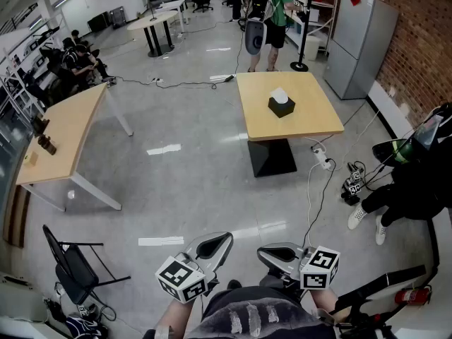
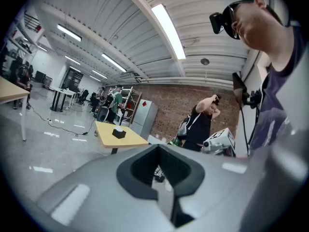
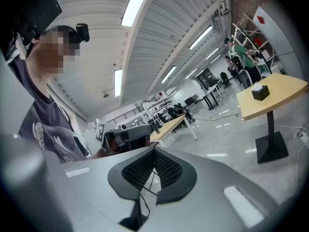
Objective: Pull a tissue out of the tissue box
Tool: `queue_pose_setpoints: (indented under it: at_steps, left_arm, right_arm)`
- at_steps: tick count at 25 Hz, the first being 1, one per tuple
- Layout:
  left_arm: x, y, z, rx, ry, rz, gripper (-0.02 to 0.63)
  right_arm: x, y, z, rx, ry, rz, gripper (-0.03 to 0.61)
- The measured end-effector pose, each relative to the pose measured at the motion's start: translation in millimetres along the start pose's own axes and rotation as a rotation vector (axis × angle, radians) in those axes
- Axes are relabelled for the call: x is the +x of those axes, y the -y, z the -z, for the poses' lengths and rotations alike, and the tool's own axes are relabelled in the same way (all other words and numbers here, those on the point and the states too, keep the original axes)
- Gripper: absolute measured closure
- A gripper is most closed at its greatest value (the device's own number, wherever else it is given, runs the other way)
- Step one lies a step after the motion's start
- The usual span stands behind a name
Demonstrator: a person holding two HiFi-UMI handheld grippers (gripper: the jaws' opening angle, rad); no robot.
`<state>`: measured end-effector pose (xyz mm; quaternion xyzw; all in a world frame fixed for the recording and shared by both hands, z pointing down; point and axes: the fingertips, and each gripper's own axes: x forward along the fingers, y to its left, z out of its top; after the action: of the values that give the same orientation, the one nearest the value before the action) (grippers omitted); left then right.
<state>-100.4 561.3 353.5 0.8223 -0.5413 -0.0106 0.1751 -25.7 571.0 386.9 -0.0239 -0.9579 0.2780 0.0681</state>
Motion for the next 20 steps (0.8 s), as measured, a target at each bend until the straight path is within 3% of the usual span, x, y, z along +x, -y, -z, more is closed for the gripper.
queue_pose_setpoints:
  at_steps: [10, 20]
  left_arm:
    - [103, 28, -24, 0.046, -0.030, 0.047, 0.611]
    - [182, 59, -27, 0.042, -0.065, 0.033, 0.611]
  right_arm:
    - [-60, 71, -43, 0.045, 0.075, 0.013, 0.580]
    - [-113, 114, -59, 0.074, 0.062, -0.056, 0.580]
